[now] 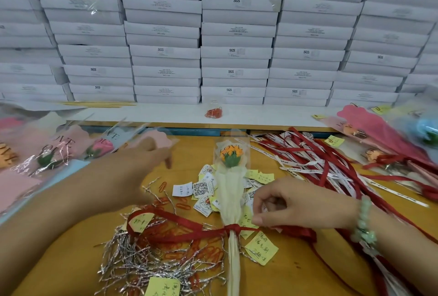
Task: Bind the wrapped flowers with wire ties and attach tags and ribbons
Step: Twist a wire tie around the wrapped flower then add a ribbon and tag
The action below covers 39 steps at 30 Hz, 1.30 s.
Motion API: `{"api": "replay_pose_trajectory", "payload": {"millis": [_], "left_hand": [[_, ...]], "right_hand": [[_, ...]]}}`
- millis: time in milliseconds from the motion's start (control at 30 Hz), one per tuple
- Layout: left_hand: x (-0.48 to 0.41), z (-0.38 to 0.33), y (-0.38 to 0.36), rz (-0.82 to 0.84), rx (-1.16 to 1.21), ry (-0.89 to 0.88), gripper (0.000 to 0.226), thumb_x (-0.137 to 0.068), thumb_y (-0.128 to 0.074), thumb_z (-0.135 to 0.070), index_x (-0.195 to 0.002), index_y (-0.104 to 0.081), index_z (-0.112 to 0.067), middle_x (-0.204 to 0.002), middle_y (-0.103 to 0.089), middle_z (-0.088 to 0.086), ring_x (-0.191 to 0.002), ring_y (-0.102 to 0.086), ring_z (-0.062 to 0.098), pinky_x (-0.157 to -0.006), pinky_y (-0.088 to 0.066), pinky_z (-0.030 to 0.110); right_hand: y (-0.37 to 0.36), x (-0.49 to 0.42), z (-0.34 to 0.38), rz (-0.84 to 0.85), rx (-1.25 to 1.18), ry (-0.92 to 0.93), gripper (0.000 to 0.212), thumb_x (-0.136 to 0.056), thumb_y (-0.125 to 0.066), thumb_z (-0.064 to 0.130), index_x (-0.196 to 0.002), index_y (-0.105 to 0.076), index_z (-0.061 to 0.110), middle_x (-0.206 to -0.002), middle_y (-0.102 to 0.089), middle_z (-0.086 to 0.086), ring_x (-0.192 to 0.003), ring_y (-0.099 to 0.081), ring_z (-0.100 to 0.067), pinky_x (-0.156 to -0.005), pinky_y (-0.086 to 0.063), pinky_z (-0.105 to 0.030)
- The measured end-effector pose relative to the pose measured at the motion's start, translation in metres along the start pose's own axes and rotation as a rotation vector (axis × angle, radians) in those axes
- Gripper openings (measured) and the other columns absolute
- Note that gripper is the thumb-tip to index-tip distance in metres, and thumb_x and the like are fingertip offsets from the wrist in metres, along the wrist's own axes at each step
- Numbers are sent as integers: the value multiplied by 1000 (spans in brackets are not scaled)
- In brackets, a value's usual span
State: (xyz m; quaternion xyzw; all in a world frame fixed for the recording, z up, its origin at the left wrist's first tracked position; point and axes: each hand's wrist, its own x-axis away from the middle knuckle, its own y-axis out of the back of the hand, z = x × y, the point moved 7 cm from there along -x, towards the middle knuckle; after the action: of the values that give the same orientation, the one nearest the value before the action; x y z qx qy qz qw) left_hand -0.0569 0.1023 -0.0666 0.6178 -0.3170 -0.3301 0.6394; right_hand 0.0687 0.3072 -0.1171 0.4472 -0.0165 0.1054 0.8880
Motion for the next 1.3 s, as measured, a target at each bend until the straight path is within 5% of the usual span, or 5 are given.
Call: {"api": "replay_pose_trajectory", "payload": {"millis": [267,467,1000,1167,1300], "left_hand": [[-5,-87,-40,-52,261,-370,30,-83,-63,-58,-104,-49,-41,-99,-51,-27,-96,-40,-17,-70,-35,5],[-9,-84,-42,-55,308,-323,17,-90,-61,-33,-100,-50,-43,-86,-54,-31,-91,-42,-20,-66,-36,4],[-12,-65,-24,-62,544,-147,9,-80,-76,-35,-79,-68,-31,-97,-56,-17,-57,-59,3,-58,-40,15],[-10,-57,-25,-52,357,-72,26,-73,-74,-55,-75,-59,-34,-86,-50,-21,-79,-44,-17,-62,-35,12],[-11,-56,-22,-32,573,-30,44,-59,-67,-69,-60,-62,-25,-82,-64,-14,-65,-50,-2,-62,-39,16]], "right_hand": [[-14,-3,15,26,56,110,12,-90,-67,33,-86,-67,22,-60,-52,4,-54,-42,-8,-60,-43,-38],[-16,-3,18,12,67,112,9,-91,-65,27,-86,-66,19,-84,-62,-6,-62,-46,-3,-59,-41,-25],[-16,-2,20,-10,35,84,12,-89,-60,16,-78,-63,19,-65,-53,14,-58,-46,-2,-57,-37,-16],[-16,-2,20,-7,24,81,11,-89,-60,16,-79,-63,17,-66,-55,12,-58,-46,-2,-57,-38,-17],[-16,-1,21,-4,23,83,11,-90,-61,15,-79,-63,15,-67,-54,10,-58,-45,-2,-57,-38,-17]]}}
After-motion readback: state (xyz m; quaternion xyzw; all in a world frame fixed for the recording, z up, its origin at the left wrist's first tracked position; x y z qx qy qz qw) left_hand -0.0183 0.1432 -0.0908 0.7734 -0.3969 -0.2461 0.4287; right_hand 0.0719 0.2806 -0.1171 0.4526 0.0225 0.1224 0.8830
